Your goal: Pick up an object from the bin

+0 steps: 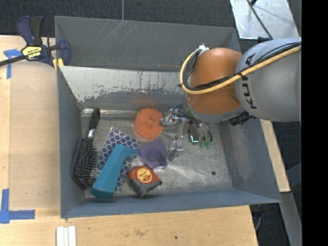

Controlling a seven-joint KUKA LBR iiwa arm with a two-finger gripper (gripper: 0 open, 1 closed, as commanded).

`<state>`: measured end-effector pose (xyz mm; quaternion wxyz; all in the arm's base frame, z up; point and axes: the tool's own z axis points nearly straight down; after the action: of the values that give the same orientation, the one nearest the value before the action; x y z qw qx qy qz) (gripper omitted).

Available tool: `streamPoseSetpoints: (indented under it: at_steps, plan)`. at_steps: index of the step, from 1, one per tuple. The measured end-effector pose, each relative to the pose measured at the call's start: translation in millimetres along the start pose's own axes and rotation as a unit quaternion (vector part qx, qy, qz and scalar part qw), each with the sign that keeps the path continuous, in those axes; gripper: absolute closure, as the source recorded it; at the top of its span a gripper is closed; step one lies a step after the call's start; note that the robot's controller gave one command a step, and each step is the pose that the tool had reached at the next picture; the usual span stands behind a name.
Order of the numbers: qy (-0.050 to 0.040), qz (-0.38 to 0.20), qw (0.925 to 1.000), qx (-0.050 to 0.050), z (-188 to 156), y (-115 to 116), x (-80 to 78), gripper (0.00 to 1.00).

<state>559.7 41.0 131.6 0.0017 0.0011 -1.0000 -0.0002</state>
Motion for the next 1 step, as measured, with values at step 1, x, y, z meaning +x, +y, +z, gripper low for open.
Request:
streamPoseSetpoints:
  at_steps: [1]
  plan:
    - [-0.0032,0.000,1.0000,0.000,-3.0,-0.1,-1.8,0.00]
